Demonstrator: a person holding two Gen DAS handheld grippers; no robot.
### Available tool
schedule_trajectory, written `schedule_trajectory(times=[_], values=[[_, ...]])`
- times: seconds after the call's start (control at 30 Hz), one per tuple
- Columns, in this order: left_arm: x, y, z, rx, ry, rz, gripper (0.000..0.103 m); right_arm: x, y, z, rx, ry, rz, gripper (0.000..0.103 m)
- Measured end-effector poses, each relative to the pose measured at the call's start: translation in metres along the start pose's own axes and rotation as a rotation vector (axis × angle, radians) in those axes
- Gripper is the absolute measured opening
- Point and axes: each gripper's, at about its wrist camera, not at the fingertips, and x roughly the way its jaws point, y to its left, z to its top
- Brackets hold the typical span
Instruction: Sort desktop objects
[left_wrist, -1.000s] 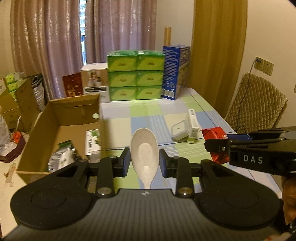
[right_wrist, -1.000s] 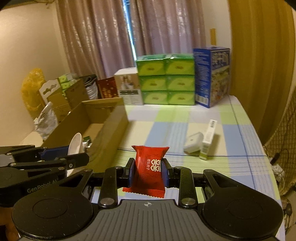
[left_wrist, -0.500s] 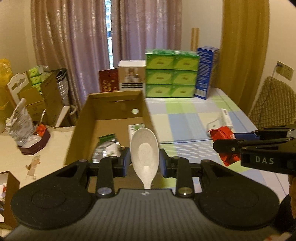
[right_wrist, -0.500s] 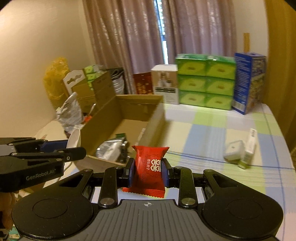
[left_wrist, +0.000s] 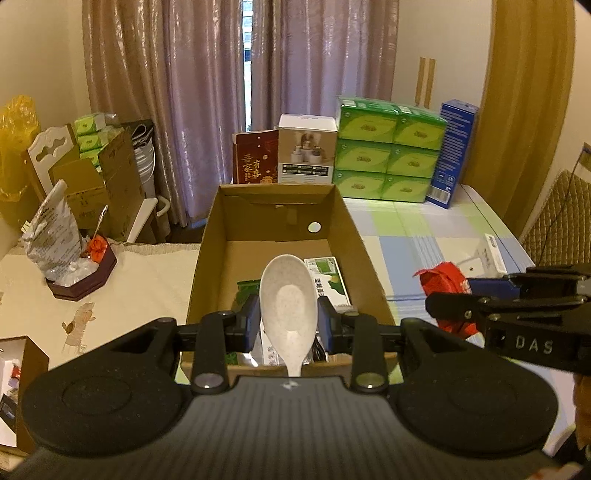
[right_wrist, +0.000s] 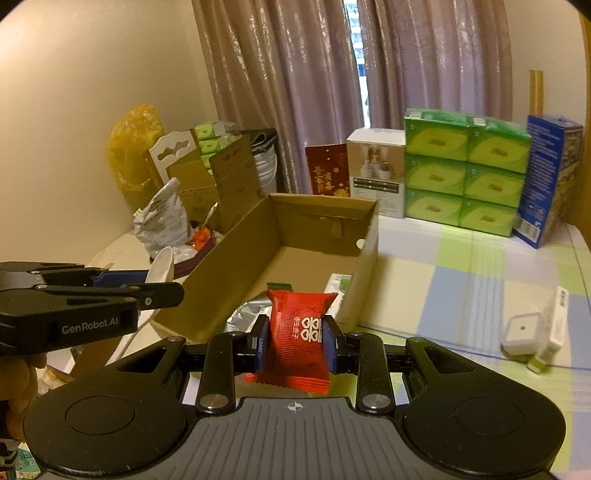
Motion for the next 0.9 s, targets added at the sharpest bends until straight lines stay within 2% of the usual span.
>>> schedule_trajectory(times=[0.43,0.9], values=[[0.049,0.017,0.022,0.001,0.033,0.009,0.027,0.047,-0.004,0.016,-0.007,0.024,0.005,0.027],[0.086,0.026,0.034,-0.016,0.055,0.002,0.027,0.076,-0.013,0.025,0.026,0.029,0.008,0.027]])
